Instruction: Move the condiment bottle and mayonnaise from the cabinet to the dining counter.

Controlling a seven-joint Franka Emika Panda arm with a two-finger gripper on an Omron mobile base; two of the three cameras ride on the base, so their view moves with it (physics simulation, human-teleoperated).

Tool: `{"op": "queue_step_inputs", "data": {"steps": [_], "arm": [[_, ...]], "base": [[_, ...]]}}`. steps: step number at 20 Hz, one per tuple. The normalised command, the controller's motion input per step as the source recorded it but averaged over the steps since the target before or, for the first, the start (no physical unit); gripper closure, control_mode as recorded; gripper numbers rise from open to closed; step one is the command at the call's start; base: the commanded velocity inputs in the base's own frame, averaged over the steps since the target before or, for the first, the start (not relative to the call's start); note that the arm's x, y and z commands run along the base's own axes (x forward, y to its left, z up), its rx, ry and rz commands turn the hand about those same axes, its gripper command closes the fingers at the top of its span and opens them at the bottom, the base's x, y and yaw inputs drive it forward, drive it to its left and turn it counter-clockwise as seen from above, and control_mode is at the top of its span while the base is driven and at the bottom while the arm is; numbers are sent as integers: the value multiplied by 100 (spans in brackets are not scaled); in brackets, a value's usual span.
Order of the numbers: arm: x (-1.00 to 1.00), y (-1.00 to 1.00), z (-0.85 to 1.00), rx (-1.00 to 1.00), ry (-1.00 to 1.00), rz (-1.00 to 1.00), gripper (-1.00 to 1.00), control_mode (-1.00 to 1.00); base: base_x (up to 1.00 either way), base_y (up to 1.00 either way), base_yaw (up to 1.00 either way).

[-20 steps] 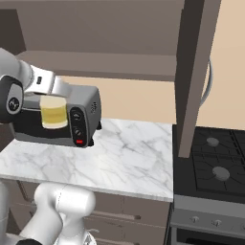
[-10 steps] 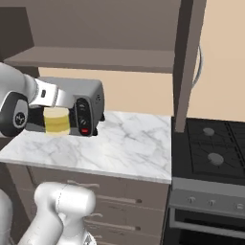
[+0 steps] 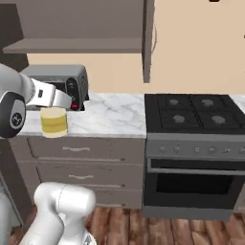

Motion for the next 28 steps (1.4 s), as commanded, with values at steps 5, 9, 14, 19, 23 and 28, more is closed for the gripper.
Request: {"op": "queue_step_inputs", "data": {"steps": [5,9,14,19,23,28], "arm": [[0,0,0,0,0,0,100,100],[0,0,0,0,0,0,100,100],[0,0,0,0,0,0,100,100],[0,0,0,0,0,0,100,100],[0,0,0,0,0,0,100,100],[0,0,0,0,0,0,100,100]], "base": [[-1,0,-98],[0,-3,-100],[0,-23,-96],[0,-36,-93],[2,-44,-90],[9,-39,-89]]}}
